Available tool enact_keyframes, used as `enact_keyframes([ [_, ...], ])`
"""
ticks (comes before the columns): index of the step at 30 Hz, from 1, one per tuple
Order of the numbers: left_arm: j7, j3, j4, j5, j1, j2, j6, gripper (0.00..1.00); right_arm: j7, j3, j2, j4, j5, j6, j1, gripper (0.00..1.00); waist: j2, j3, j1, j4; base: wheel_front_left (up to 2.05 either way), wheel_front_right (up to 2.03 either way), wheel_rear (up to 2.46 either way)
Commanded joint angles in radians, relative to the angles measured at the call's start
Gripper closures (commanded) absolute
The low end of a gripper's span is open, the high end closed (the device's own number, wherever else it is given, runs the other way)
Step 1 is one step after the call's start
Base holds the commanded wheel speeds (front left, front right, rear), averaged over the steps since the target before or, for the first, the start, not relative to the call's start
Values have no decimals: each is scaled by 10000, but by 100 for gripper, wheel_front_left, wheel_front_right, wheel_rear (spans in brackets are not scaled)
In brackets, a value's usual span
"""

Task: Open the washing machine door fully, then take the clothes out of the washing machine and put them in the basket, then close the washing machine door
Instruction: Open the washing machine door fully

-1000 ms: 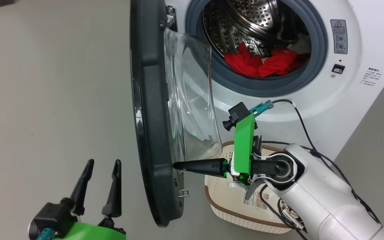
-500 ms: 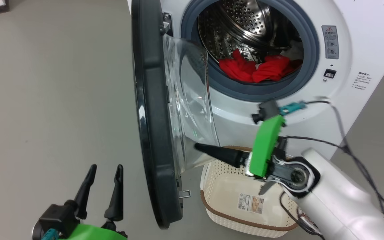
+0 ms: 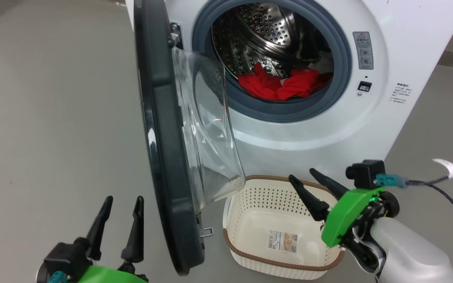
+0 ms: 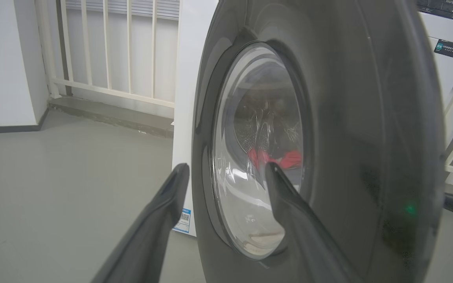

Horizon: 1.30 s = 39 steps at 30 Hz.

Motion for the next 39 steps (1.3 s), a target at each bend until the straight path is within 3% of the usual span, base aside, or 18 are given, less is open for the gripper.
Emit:
enact_keyframes([
  [1, -49, 372, -318, 8, -19, 139, -50, 0, -284, 71, 55, -80, -249, 35, 39, 0, 0, -53, 0, -68, 0, 0, 0],
  [5, -49, 396, -507, 35, 113, 139, -26, 0, -1156, -278, 329, 1092, -1459, 35, 123, 0, 0, -105, 0, -156, 0, 0, 0],
  [8, -49, 383, -578, 52, 208, 139, 8, 0, -1288, -1182, 470, 1475, -2603, 35, 152, 0, 0, -107, 0, -212, 0, 0, 0],
  [15, -49, 342, -631, 115, 296, 139, 61, 0, -1298, -4732, 1233, -575, -6076, 35, 1713, 0, 0, -98, 0, -225, 0, 0, 0],
  [22, -49, 302, -699, 176, 319, 139, 105, 0, -1300, -6587, 1971, -2849, -7507, 35, 3388, 0, 0, -120, 0, -124, 0, 0, 0],
  [27, -49, 296, -744, 187, 413, 139, 149, 0, -1300, -6874, 2105, -3669, -7853, 35, 4161, 0, 0, -114, 0, -169, 0, 0, 0],
  [39, -49, 507, -795, 225, 539, 139, 176, 0, -1301, -6765, 2138, -3922, -7909, 35, 4548, 0, 0, -13, 0, -346, 0, 0, 0],
])
